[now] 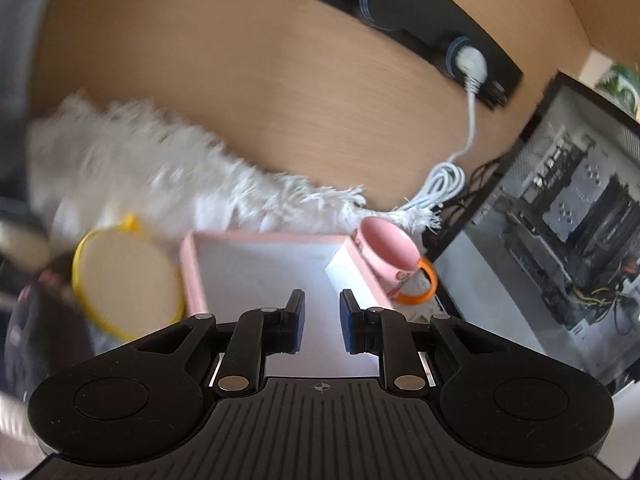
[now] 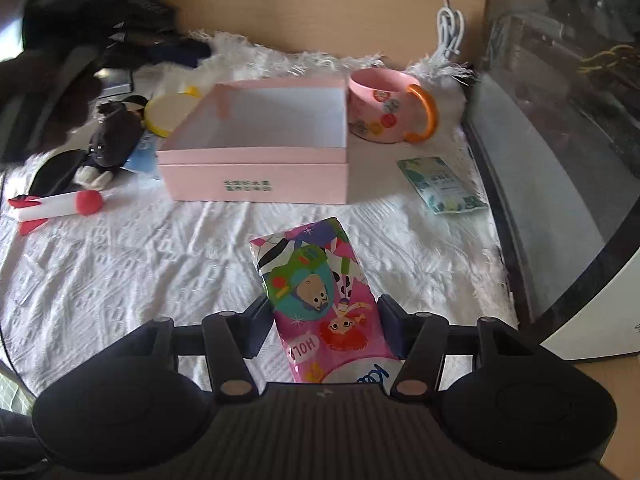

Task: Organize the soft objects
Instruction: 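Carry the tissue pack into the pink box and open the right tool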

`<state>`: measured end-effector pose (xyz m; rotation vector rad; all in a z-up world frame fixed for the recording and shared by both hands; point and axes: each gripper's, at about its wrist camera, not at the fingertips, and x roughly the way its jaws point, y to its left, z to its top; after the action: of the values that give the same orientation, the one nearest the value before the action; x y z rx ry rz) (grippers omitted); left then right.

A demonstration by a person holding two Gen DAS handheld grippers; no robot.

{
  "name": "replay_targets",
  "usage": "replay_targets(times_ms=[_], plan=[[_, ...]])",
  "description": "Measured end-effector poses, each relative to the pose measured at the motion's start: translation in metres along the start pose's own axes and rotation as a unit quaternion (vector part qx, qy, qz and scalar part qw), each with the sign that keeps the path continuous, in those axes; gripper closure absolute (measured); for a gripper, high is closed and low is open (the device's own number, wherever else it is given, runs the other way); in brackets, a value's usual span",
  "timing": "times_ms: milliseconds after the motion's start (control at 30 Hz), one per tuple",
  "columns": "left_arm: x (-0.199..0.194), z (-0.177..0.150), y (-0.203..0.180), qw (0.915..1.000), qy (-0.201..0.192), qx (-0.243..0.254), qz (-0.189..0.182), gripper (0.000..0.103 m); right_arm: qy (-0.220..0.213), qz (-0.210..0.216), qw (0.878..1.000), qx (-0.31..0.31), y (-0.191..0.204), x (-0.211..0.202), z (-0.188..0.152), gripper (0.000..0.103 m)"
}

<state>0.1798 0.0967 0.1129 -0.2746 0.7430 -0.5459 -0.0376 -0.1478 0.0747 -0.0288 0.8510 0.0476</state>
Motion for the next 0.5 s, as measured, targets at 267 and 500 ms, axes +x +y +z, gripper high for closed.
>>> replay_targets(times_ms=[267,500], plan=[[-0.080,-0.078,0.006,0.9949,-0.009,0.060,0.081,0.082,-0.006,0.008,0.998,-0.061,0.020,0.016,0.009,0.046],[-0.159,-0.173,0.032,0.9770,0.007,0.085,0.195,0.082,0.024,0.016,0.993,-0.111,0.052,0.046,0.002,0.046]])
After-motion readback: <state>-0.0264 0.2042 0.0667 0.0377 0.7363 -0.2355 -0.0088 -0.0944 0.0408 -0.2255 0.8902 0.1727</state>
